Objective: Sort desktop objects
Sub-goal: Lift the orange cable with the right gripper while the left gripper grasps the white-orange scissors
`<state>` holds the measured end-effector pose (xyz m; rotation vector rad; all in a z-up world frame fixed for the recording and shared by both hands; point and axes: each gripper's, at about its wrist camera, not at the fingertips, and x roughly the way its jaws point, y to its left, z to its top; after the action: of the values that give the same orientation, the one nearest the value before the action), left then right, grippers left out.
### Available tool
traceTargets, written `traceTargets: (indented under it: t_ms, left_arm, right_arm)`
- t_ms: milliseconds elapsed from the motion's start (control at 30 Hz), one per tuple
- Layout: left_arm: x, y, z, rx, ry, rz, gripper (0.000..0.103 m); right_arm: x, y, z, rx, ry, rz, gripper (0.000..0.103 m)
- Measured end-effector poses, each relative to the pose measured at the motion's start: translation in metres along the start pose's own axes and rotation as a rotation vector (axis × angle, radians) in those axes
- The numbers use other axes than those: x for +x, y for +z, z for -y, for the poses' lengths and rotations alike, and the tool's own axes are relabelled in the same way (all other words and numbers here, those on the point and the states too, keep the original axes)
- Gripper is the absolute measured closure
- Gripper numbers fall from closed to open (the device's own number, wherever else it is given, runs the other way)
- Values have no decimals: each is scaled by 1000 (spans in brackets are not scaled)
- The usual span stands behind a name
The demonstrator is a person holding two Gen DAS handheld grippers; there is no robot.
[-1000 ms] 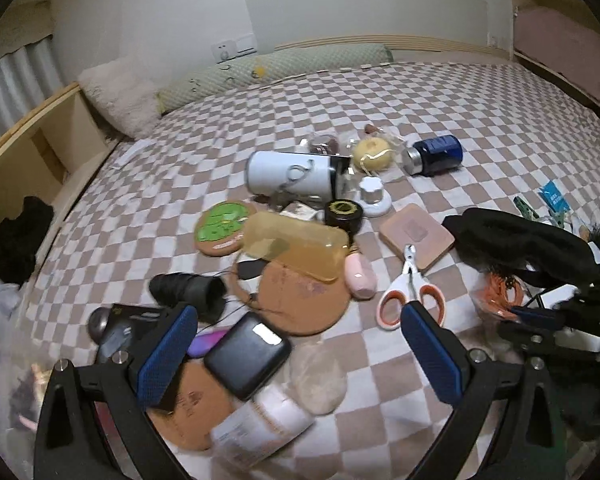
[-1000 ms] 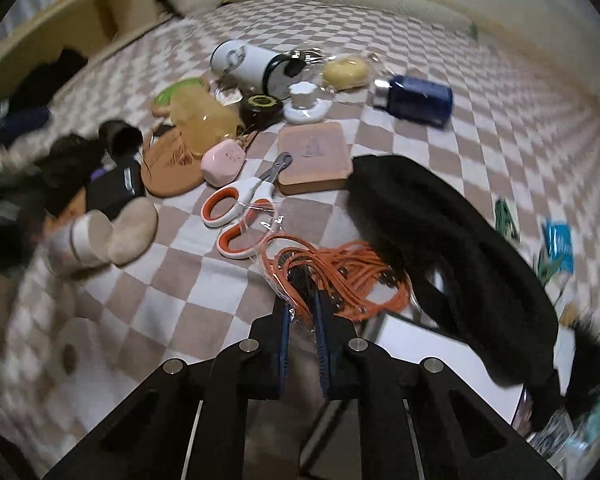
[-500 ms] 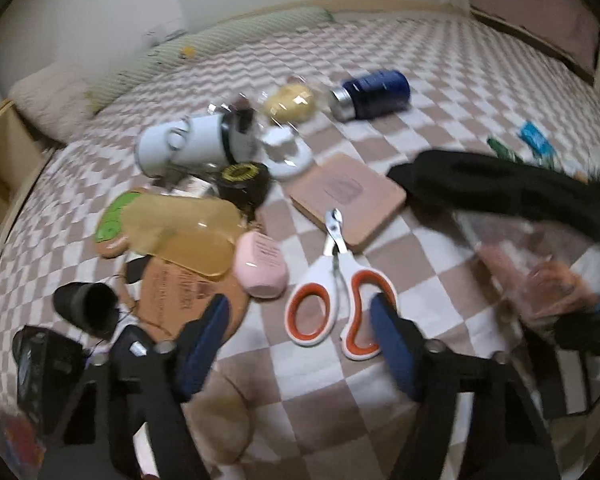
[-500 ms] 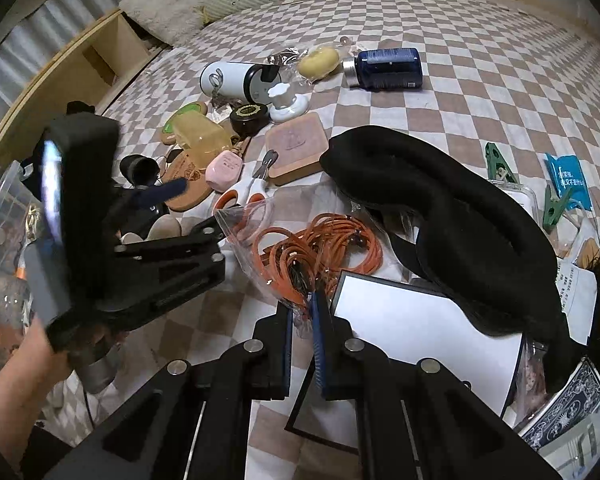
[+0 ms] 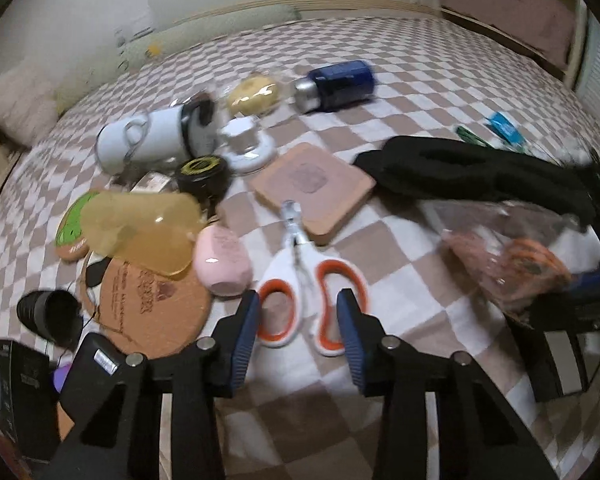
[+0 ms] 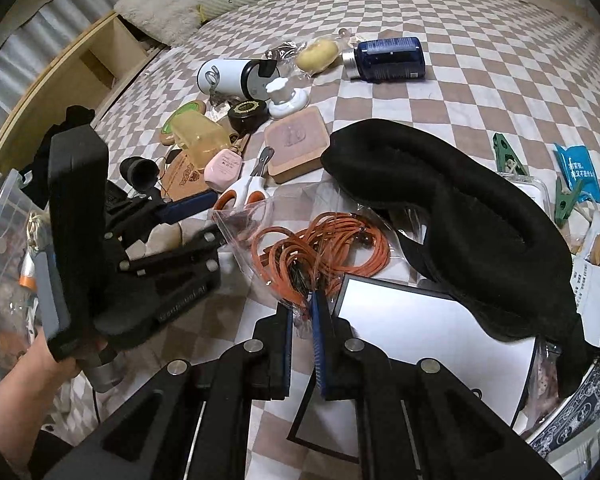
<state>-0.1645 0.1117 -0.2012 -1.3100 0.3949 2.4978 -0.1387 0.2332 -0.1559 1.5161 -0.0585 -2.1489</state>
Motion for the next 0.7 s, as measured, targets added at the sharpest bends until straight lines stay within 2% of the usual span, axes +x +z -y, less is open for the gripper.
traceTargets:
  t_ms: [67,267,533,567,600,633,700]
  left_arm:
    - [5,0,4,19,17,-16,65]
    - [18,4,-10,-89,7,-79,65]
    - [24,6,-5,-79,21,-104,65]
    - [24,6,-6,-82,18,-109,67]
    - [24,7,-6,-90,3,-110,77]
    - [25,8,-5,-97,-5,-112,82]
    - [23,9,-2,-95,2,-117,86]
  right_arm:
    - [2,4,6,-21,7,-5,93]
    - [1,1,6,-26,0,-7,93]
    - [1,1,15,-24,4,-16,93]
    - [0,1,17,-23,5,-17,93]
    - [0,0,19,-22,6,-18,93]
    - [-1,0,21,-22,7,-19,93]
    - [-3,-1,24,-20,8,-19,93]
